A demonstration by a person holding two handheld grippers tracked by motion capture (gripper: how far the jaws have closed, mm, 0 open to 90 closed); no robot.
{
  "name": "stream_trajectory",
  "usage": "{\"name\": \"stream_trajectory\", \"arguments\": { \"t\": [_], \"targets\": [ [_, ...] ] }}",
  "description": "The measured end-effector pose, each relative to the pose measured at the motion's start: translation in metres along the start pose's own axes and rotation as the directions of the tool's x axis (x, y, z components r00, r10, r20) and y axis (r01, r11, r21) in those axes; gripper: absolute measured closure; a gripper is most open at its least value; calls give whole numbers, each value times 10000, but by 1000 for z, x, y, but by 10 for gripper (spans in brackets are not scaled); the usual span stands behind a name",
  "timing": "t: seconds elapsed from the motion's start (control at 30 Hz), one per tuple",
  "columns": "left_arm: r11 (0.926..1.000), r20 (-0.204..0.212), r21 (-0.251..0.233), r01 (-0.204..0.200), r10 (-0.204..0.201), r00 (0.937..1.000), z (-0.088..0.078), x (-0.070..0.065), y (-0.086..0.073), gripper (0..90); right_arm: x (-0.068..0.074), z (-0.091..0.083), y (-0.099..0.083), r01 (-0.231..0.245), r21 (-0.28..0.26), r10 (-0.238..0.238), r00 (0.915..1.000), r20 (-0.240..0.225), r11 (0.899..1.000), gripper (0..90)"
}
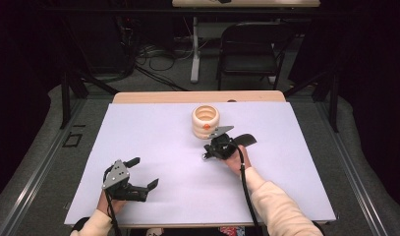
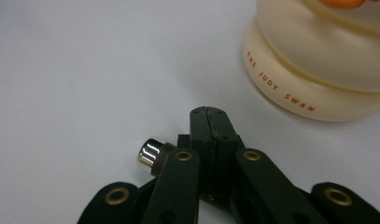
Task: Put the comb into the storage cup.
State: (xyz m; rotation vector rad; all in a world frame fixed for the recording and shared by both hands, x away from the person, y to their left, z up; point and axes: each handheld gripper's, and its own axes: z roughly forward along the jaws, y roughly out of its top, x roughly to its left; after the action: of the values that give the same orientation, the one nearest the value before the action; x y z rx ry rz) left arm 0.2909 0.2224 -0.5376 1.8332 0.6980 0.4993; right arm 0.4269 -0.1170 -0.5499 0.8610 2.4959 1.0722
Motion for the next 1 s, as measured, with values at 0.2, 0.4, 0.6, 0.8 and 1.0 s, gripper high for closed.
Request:
{"name": "stream_trajectory", "arguments": {
  "t": [0.2, 0.4, 0.6, 0.8, 1.0],
  "targets": [
    [10000, -13, -47, 21, -21, 10000, -1, 0, 0, 0, 0, 1, -1, 31, 249, -30, 10000, -65, 9997, 900],
    [10000, -46, -78, 20, -20, 10000, -2, 1, 0, 0, 0, 0, -1, 45, 469, -43, 10000, -36, 9989, 900],
    [10000, -63, 15, -13, 13, 10000, -4, 2, 0, 0, -1, -3, -2, -7, 672, 12, 10000, -68, 9977, 900],
    [10000, -60, -4, -3, 3, 10000, -4, 2, 0, 0, -1, -4, -2, -50, 906, 53, 10000, -30, 9959, 900],
    [10000, -88, -72, 6, -7, 10000, -4, 1, 0, 0, -4, -7, -5, -171, 1117, 179, 9998, -59, 9936, 900]
  ]
}}
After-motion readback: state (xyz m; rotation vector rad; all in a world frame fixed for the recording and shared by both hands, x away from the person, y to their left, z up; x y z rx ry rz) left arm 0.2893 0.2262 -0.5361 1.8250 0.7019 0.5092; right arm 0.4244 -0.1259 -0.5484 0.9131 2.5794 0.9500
